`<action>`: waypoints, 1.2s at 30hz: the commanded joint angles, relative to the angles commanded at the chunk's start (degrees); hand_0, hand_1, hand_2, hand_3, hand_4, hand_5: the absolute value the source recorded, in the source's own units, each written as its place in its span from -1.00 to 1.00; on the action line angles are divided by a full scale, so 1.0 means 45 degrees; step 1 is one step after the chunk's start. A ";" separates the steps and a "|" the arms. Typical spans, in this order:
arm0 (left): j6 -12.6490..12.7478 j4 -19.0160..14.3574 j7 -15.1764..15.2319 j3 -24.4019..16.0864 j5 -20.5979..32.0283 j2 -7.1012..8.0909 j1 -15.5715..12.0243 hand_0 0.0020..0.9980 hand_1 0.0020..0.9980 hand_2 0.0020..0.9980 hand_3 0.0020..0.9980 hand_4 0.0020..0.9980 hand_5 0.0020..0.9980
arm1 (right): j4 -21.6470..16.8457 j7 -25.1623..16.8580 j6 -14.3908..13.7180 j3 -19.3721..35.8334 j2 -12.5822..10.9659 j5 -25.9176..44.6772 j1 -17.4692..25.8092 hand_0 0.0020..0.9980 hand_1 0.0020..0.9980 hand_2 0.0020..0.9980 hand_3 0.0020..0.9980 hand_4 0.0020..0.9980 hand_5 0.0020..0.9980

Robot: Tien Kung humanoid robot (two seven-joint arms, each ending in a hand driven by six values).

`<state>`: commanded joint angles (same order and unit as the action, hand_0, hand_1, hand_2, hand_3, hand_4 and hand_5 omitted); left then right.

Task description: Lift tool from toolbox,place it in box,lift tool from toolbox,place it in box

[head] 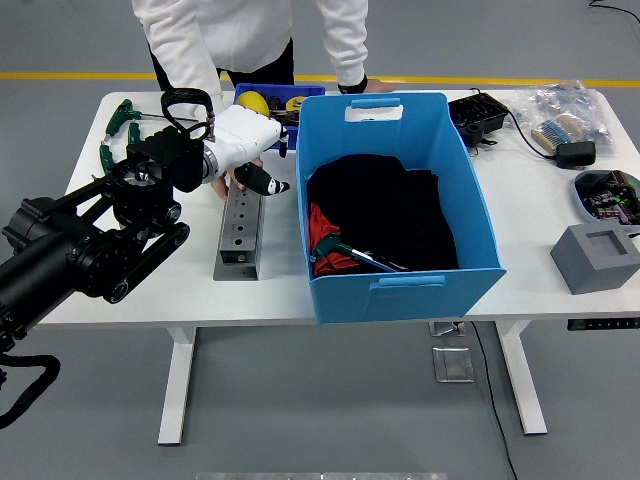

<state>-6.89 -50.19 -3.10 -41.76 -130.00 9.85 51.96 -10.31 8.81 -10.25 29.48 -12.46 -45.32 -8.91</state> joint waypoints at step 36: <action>0.5416 -0.5245 -0.2968 -0.6240 0.6583 -0.0478 -0.5649 -0.23 0.12 0.32 0.36 0.59 0.20 | 0.0000 -0.0012 0.0027 0.0486 -0.0004 -0.0421 -0.0049 0.25 0.24 0.36 0.06 0.57 0.14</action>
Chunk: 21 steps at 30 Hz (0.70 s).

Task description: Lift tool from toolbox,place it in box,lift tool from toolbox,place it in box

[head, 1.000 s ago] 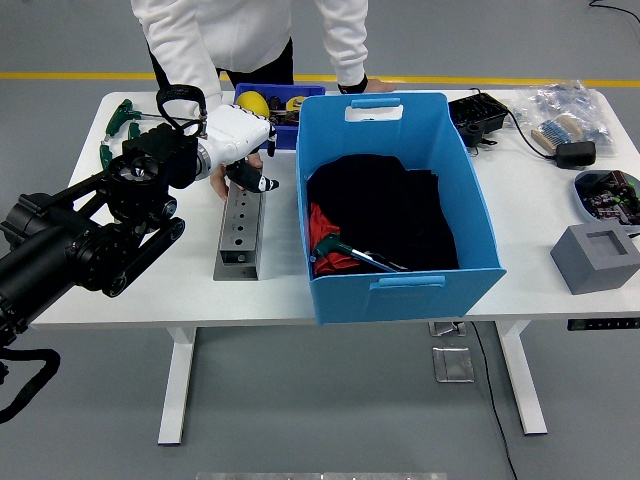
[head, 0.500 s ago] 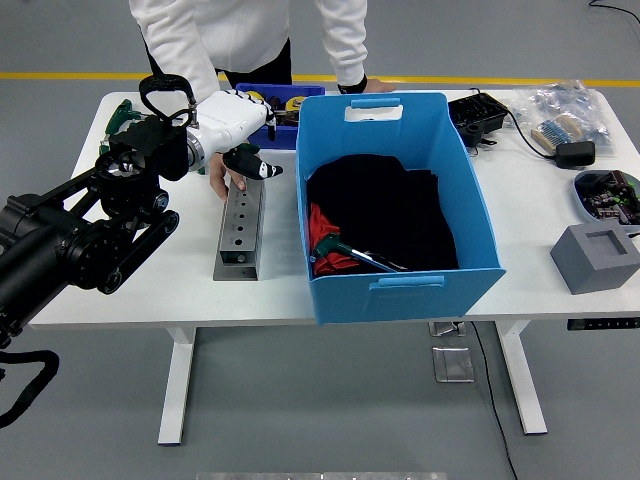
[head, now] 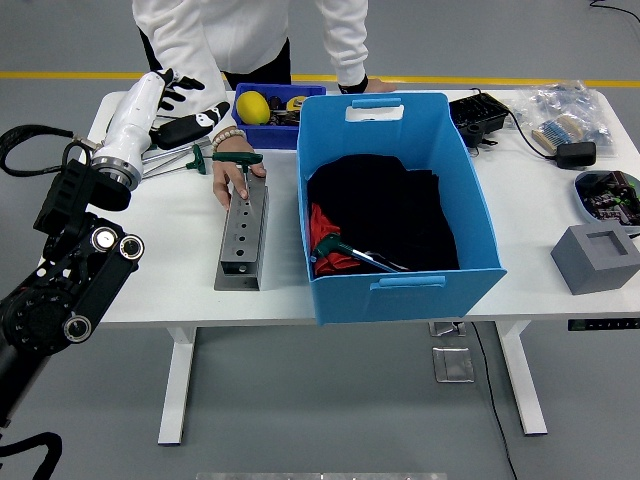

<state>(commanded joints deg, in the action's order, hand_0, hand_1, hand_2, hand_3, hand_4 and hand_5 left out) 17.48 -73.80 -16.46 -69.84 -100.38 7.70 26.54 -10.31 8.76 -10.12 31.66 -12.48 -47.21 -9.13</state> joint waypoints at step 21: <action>0.1472 -0.0265 -0.0313 -0.0283 1.1273 -0.0384 -0.1736 -0.32 0.06 0.32 0.70 0.50 0.54 | 0.0000 0.0036 -0.0018 0.0193 0.0051 -0.0239 0.0004 0.25 0.24 0.36 0.06 0.57 0.14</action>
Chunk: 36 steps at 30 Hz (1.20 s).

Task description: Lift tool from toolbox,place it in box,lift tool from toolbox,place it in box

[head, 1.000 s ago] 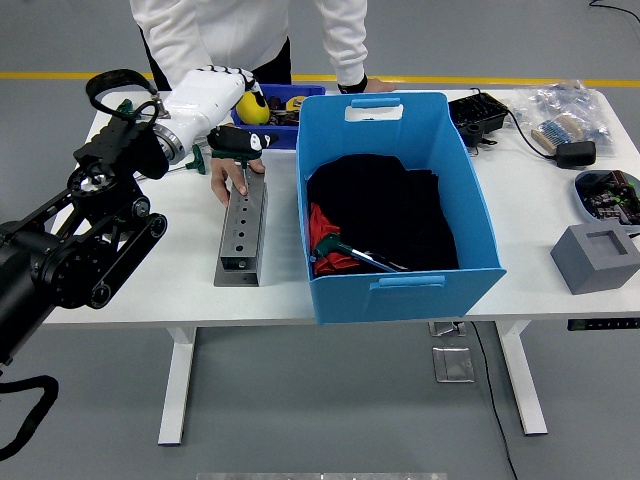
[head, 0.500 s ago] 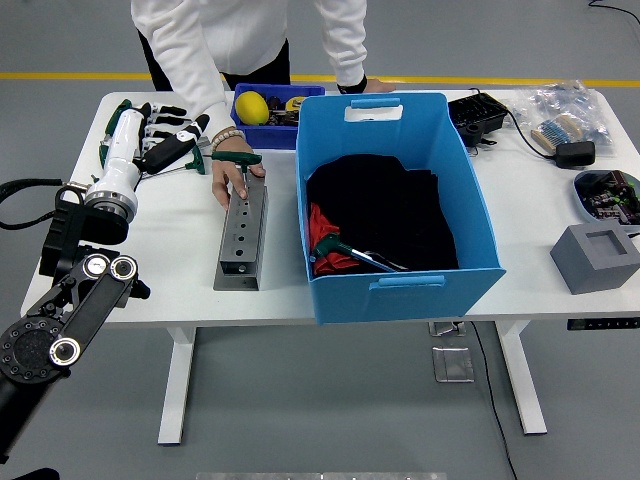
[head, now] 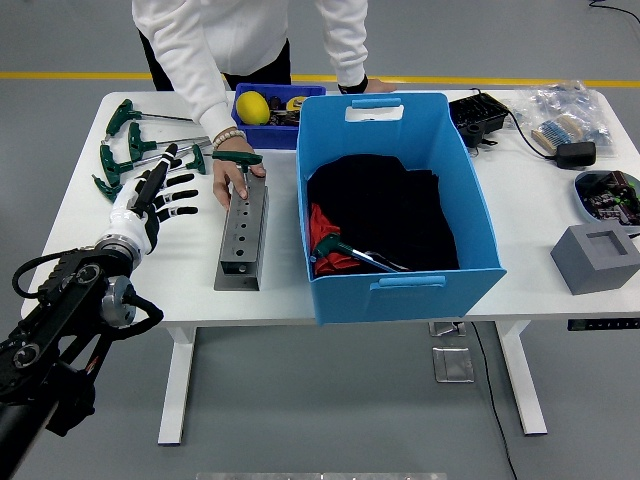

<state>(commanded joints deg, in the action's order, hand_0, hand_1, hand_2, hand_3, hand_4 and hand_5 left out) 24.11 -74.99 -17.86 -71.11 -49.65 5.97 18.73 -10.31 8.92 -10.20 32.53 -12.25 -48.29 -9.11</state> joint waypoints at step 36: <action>-0.2970 0.3935 0.1553 0.3162 1.0190 0.0544 0.2920 -0.25 0.12 0.40 0.94 0.71 0.82 | 0.0000 0.0008 -0.0023 -0.0522 0.0028 0.0334 -0.0105 0.24 0.24 0.36 0.06 0.56 0.14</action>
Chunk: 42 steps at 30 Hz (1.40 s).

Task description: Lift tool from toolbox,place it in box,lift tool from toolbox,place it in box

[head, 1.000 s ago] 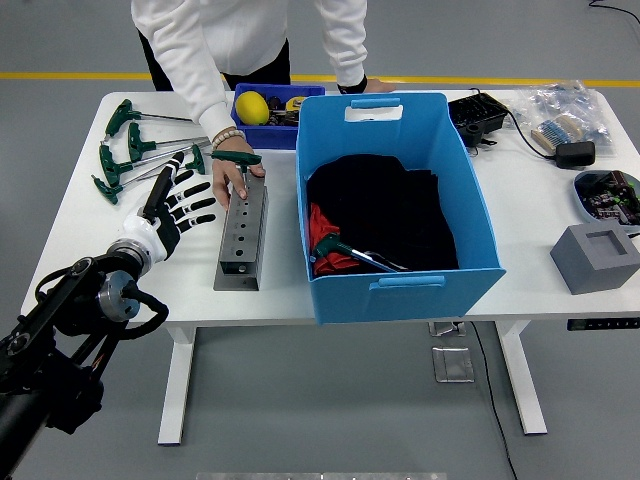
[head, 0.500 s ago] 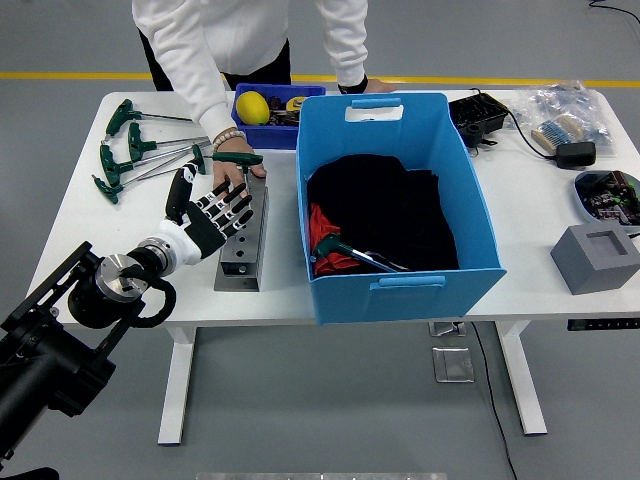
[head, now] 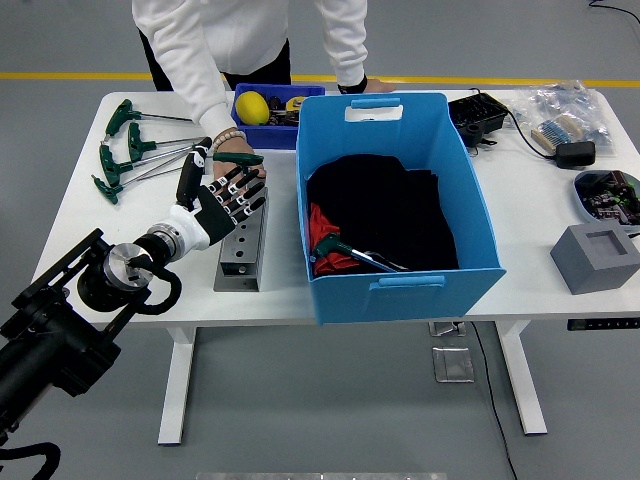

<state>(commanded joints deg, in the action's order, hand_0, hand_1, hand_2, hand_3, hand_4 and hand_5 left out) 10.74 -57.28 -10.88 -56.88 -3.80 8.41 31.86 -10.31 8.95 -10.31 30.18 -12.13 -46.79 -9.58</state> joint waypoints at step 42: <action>-0.1054 0.2205 0.0621 0.0580 0.1349 -0.0475 0.1211 0.08 0.31 0.65 0.84 0.81 0.93 | -0.0035 -0.0011 0.0032 -0.0331 -0.0051 0.0108 -0.0292 0.24 0.24 0.36 0.06 0.55 0.14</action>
<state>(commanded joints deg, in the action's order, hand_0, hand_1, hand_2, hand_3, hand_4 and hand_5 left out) 6.00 -47.36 -8.08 -54.27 2.27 6.28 37.31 -10.47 8.90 -10.17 28.69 -12.36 -46.30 -10.90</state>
